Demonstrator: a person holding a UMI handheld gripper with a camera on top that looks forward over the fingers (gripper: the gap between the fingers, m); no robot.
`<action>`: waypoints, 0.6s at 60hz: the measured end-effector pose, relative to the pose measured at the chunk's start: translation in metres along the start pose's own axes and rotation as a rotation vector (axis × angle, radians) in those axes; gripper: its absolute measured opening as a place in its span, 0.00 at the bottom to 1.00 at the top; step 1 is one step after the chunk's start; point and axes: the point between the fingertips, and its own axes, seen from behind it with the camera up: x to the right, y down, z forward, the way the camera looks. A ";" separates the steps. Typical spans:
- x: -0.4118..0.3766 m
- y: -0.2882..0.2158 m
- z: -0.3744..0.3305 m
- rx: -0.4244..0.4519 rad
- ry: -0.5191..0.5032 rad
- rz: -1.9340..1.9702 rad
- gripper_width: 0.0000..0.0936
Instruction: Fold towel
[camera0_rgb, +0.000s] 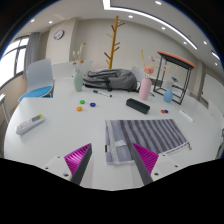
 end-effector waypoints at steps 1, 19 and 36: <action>0.000 -0.001 0.005 -0.005 -0.001 0.000 0.91; -0.003 -0.009 0.062 -0.044 -0.032 -0.018 0.91; 0.000 -0.005 0.068 -0.094 0.003 -0.018 0.01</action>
